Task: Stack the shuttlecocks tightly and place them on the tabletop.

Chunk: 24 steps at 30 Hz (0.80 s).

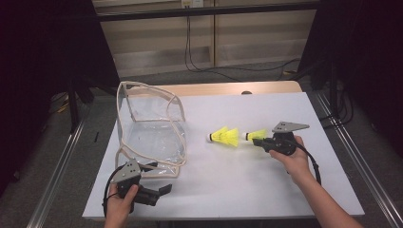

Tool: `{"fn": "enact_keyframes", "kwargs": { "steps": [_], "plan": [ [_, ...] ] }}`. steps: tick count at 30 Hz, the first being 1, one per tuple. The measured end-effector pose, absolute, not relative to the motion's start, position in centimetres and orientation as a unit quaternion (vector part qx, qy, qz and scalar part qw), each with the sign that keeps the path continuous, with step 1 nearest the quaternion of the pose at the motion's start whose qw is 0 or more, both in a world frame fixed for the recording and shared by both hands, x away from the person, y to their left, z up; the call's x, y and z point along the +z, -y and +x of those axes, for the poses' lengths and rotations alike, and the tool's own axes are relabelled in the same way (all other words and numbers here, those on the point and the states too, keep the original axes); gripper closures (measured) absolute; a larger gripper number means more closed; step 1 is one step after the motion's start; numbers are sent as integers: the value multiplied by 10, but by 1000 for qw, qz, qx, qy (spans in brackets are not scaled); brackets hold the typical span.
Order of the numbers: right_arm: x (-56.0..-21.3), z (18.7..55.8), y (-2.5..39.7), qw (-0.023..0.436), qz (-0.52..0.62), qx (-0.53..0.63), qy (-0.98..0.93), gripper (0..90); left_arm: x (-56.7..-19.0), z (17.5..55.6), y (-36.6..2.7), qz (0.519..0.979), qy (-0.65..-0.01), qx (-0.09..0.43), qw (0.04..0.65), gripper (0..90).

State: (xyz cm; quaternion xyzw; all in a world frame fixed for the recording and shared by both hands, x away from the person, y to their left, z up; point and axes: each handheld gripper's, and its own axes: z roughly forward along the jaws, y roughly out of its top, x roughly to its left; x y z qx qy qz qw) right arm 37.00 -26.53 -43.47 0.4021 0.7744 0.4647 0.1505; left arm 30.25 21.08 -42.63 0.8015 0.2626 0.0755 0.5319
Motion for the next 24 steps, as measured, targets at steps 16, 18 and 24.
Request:
{"fn": "enact_keyframes", "kwargs": {
  "steps": [16, 18, 24],
  "plan": [
    [-433, 377, 258, 153, 401, 459, -778, 874, -426, 303, -211, 802, -262, 76, 532, 29],
    [-432, 377, 256, 154, 397, 457, -781, 874, -426, 303, -211, 802, -262, 75, 532, 29],
    [-433, 380, 253, 151, 400, 457, -780, 873, -427, 303, -211, 802, -261, 75, 532, 30]
  ]
}}
